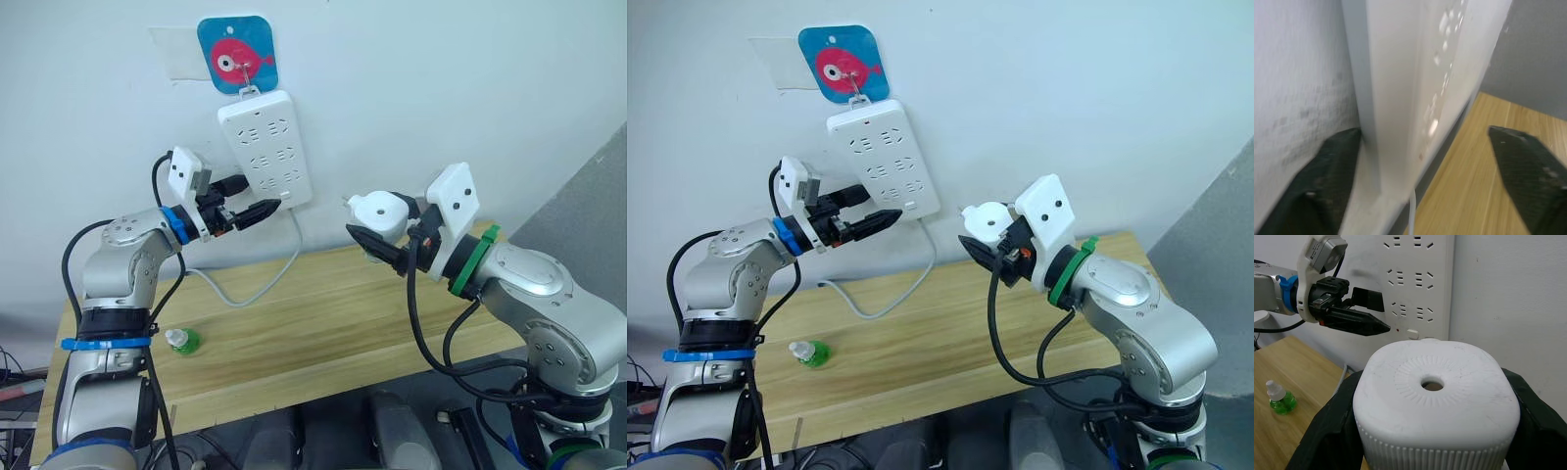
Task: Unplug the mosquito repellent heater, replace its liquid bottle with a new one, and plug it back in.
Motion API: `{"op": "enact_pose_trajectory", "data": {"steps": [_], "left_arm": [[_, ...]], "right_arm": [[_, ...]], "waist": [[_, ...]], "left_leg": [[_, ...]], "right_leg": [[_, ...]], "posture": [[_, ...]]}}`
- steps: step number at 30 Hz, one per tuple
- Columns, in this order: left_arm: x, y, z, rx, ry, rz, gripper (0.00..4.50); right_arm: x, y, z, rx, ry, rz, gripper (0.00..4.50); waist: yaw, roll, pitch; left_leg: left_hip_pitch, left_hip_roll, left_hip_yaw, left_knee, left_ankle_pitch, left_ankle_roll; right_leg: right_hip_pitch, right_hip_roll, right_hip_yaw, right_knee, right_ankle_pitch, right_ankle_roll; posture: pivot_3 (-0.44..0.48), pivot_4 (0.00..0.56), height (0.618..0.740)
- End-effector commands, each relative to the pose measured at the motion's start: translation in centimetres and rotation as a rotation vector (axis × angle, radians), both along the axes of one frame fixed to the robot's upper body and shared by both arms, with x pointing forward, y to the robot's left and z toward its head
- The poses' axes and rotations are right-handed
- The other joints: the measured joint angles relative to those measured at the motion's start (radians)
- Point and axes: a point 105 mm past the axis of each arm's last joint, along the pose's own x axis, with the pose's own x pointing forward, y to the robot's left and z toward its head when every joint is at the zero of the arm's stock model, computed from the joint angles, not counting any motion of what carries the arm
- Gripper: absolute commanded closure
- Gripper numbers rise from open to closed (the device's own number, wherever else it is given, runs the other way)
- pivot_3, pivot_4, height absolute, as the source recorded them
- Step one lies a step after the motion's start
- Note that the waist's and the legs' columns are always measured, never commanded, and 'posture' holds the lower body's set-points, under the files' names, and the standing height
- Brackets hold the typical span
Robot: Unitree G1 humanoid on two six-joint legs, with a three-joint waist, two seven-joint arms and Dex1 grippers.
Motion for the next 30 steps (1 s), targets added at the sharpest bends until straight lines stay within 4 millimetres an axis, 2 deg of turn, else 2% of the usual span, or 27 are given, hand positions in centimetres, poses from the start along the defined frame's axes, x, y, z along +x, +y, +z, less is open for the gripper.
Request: {"op": "enact_pose_trajectory", "data": {"steps": [1,9,14,18,30], "left_arm": [[-1.0,0.8,2.0,0.013,-0.084,0.012,0.02],[-4.0,0.6,1.9,0.008,-0.05,-0.038,0.02],[-6.3,-0.9,1.6,-0.028,0.006,-0.103,0.02],[-8.2,-2.7,1.3,-0.024,0.002,-0.175,0.02],[-11.0,-6.5,1.6,-0.111,-0.045,-0.306,0.02]], "right_arm": [[-0.5,0.1,1.1,0.023,-0.059,0.019,1.5],[-0.2,0.2,1.4,0.047,-0.065,0.032,1.5],[-0.1,0.1,1.6,0.057,-0.068,0.037,1.5],[-0.3,0.0,1.7,0.062,-0.069,0.043,1.5],[-0.3,-0.1,1.5,0.086,-0.059,0.042,1.5]], "waist": [[0.0,0.0,0.0],[0.004,0.0,0.0],[0.009,0.0,0.0],[0.009,0.0,-0.001],[0.009,0.0,-0.002]], "left_leg": [[0.0,0.0,0.0,0.0,0.0,0.0],[0.0,0.0,0.0,0.0,0.0,0.0],[0.0,0.0,0.0,0.0,0.0,0.0],[0.0,0.0,0.001,0.0,0.0,0.0],[0.0,0.0,0.001,0.001,0.0,0.0]], "right_leg": [[0.0,0.0,0.0,0.0,0.0,0.0],[0.0,0.0,0.0,0.0,0.0,0.0],[0.0,-0.001,0.001,0.0,0.0,0.0],[0.0,-0.001,0.001,0.0,0.0,0.0],[0.0,0.0,0.001,0.001,0.0,0.0]], "posture": [[-0.285,0.21,0.734],[-0.265,0.197,0.734],[-0.261,0.19,0.734],[-0.262,0.186,0.734],[-0.266,0.174,0.734]]}}
